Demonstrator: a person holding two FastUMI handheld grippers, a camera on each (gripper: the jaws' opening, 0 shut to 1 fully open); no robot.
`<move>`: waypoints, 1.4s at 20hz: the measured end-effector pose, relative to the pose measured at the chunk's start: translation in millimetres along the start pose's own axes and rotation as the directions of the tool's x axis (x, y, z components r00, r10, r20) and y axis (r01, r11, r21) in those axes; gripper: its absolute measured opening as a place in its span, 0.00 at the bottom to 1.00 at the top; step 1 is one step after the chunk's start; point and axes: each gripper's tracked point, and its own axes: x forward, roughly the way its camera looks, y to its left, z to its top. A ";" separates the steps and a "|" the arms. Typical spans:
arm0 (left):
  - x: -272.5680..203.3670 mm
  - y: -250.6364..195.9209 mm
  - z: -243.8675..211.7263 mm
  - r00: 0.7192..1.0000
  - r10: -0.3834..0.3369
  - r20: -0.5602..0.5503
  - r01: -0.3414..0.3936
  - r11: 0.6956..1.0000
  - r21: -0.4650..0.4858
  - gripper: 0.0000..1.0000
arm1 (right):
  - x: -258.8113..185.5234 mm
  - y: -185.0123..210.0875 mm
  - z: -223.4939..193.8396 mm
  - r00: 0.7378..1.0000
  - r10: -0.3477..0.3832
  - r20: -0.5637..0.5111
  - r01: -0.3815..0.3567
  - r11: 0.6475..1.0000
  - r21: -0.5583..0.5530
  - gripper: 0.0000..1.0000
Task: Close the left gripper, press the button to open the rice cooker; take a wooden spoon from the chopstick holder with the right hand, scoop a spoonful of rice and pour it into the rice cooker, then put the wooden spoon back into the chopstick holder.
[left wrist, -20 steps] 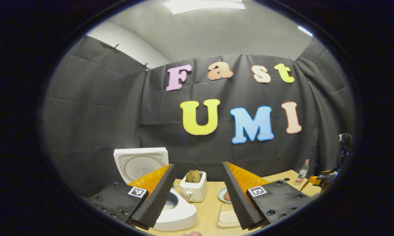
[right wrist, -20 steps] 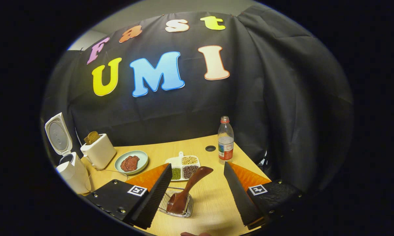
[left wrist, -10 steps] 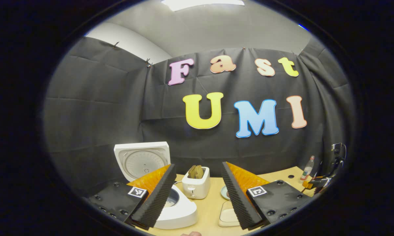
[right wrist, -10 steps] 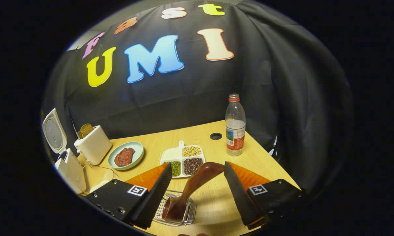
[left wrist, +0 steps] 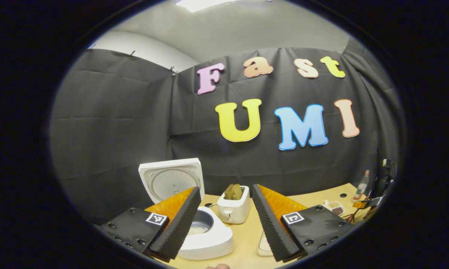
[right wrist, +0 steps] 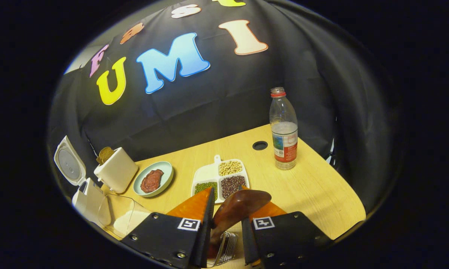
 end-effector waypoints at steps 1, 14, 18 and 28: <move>-1.0 -3.0 0.3 1.000 -0.005 0.003 0.005 1.000 0.010 0.96 | 0.1 5.4 -1.4 1.000 0.020 -0.015 -0.019 0.999 0.034 0.31; 6.3 10.9 -0.2 0.985 -0.162 0.062 0.165 0.985 -0.045 0.96 | -92.8 100.4 71.6 0.984 0.045 0.172 -0.038 0.998 -0.042 0.13; 8.5 27.7 -14.7 0.976 -0.213 0.054 0.216 0.973 -0.077 0.94 | -119.7 163.5 88.9 0.968 0.117 0.221 -0.105 0.992 -0.063 0.13; 7.2 86.7 -23.5 0.969 -0.235 0.081 0.243 0.965 -0.103 0.91 | -70.4 282.0 28.7 0.965 0.208 0.162 -0.173 0.963 -0.209 0.13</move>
